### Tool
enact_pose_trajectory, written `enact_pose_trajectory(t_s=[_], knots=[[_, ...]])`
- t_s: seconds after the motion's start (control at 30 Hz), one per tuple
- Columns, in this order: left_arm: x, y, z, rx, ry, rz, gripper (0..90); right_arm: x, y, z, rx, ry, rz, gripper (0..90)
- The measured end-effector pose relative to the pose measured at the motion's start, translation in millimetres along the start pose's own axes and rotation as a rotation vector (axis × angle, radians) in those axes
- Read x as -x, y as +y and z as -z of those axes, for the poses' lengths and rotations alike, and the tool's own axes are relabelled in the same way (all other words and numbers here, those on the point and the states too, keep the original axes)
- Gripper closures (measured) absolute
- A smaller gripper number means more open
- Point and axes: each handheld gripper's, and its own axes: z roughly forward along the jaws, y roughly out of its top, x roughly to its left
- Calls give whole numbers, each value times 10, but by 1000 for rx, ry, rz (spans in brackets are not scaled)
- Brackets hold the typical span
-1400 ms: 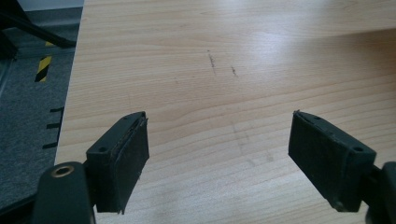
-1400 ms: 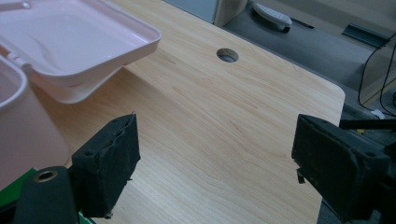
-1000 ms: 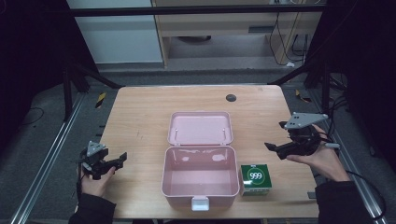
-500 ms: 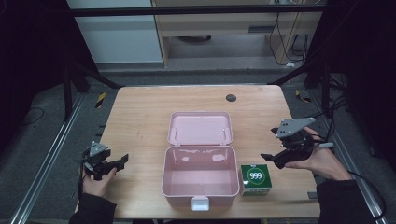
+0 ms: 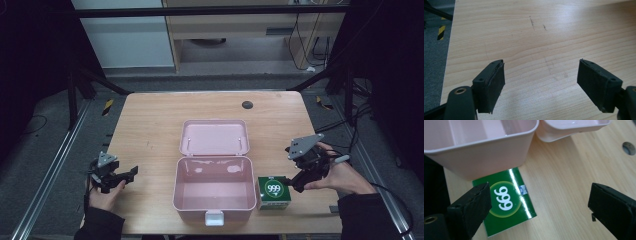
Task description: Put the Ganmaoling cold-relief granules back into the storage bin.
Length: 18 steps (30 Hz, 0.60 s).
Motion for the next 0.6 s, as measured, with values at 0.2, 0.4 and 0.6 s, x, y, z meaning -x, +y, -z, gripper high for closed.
enact_pose_trajectory(t_s=[0.2,0.4,0.6], knots=[[2,-4,-4,-4,-1,-5,213,-61,-26,-110,-69,51,35,32],[8,-7,-9,-11,-2,-10,212,-98,-42,-178,-94,80,59,34],[16,-7,-4,-10,-3,-12,212,-139,-62,-242,-119,102,71,32]])
